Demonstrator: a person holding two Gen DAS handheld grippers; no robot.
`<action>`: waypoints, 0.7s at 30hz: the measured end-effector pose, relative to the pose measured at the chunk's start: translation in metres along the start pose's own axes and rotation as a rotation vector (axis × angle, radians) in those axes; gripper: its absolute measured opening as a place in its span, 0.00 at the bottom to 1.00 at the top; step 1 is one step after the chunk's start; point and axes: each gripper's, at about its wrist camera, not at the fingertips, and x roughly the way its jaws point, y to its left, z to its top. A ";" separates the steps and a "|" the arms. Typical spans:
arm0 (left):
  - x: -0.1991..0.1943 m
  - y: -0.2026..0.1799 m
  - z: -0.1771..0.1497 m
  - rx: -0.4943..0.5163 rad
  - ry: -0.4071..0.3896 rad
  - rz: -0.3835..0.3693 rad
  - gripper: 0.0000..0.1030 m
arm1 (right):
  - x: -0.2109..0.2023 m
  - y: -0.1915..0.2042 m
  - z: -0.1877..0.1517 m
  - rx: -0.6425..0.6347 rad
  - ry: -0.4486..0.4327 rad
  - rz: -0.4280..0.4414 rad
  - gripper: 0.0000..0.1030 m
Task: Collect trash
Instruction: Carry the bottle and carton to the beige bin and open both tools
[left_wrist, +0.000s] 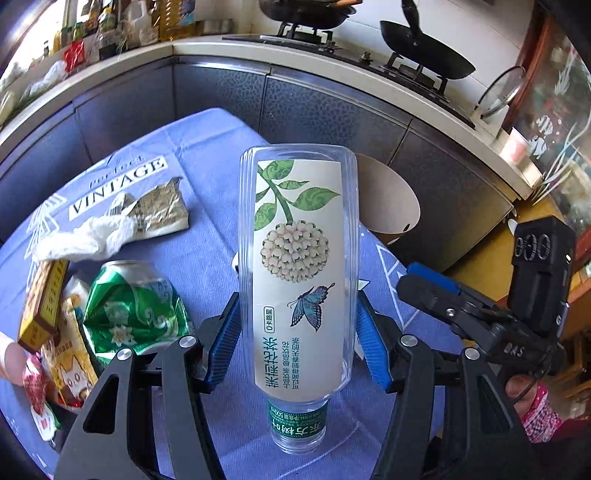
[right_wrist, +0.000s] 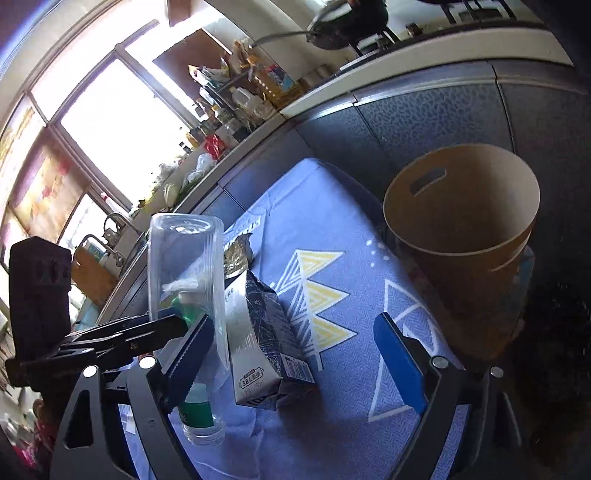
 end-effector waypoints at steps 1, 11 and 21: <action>-0.004 0.003 -0.001 -0.009 -0.005 0.006 0.57 | 0.001 0.006 0.000 -0.048 0.017 0.010 0.85; -0.032 0.026 0.007 -0.071 -0.038 0.029 0.56 | 0.049 0.045 -0.032 -0.407 0.182 -0.070 0.52; -0.003 -0.029 0.075 0.050 -0.077 -0.029 0.56 | -0.011 -0.035 0.024 -0.083 -0.059 -0.131 0.48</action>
